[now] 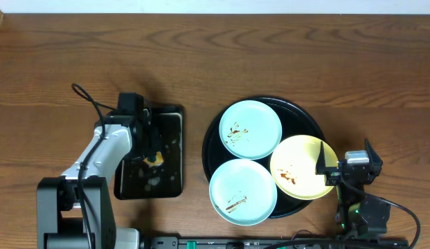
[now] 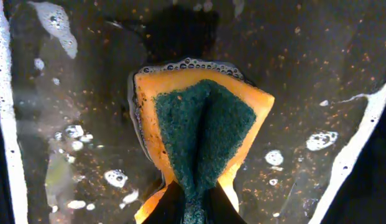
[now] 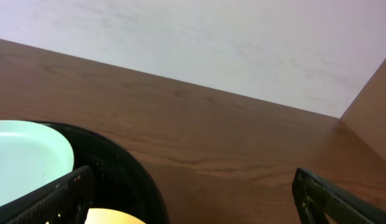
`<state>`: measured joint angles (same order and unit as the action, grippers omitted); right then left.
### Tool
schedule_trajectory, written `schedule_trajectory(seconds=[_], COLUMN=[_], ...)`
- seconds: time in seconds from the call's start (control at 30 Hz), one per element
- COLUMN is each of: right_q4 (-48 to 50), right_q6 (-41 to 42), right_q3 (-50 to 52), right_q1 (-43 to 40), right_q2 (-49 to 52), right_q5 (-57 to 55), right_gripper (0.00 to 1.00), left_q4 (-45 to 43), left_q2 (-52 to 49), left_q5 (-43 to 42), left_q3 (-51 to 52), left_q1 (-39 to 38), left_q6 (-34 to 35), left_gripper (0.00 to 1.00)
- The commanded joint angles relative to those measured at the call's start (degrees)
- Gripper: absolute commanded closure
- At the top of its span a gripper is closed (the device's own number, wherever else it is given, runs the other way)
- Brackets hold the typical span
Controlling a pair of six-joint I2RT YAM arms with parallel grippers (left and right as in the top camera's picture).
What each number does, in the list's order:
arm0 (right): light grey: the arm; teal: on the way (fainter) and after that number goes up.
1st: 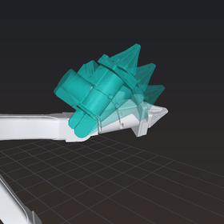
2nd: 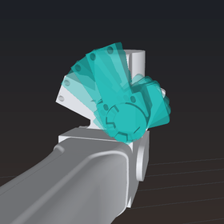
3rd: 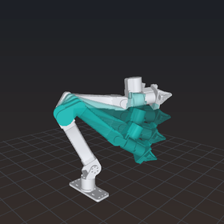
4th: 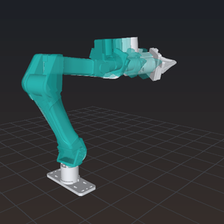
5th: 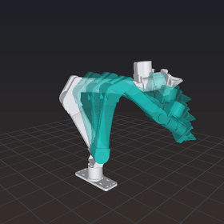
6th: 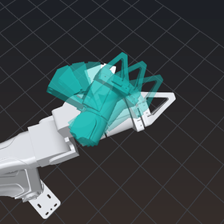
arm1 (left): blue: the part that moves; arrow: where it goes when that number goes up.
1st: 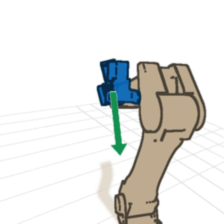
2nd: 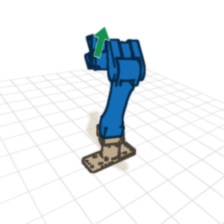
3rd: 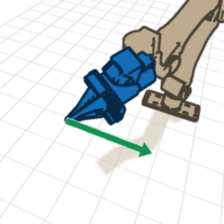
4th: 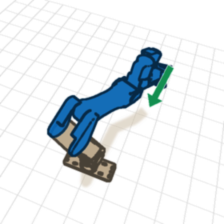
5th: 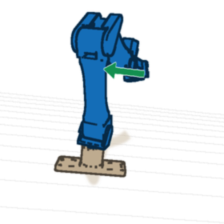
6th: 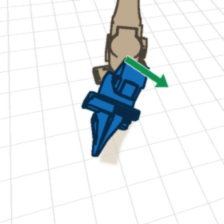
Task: Clean dirty plates on tray and stack at the side
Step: 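Lift the sponge with the left gripper above the small black tray, then reach the right gripper to the yellow plate rim and grasp it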
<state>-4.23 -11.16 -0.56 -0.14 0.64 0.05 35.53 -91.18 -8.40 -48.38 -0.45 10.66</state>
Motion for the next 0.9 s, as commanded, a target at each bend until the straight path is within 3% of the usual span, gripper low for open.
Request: schedule_trajectory(seconds=[0.0,0.67,0.73,0.87], right_q4=[0.0,3.4,8.8,6.7], right_q6=[0.6,0.4,0.4,6.1], right_q3=[0.2,0.2,0.1,-3.2], right_q1=[-0.2,-0.2,-0.2,-0.2], right_q2=[0.0,0.0,0.0,0.2], right_q5=[0.2,0.6,5.5,12.1], right_gripper=[0.01,0.01,0.01,0.01], left_q4=[-0.2,-0.4,-0.4,0.8], left_q2=[0.6,0.6,0.6,0.7], left_q5=[0.5,0.5,0.5,2.7], left_q3=[-1.2,-1.2,-1.2,-1.6], left_q1=[0.0,0.0,0.0,0.0], left_q6=[0.2,0.3,0.1,0.2], left_gripper=[0.93,0.93,0.93,0.93])
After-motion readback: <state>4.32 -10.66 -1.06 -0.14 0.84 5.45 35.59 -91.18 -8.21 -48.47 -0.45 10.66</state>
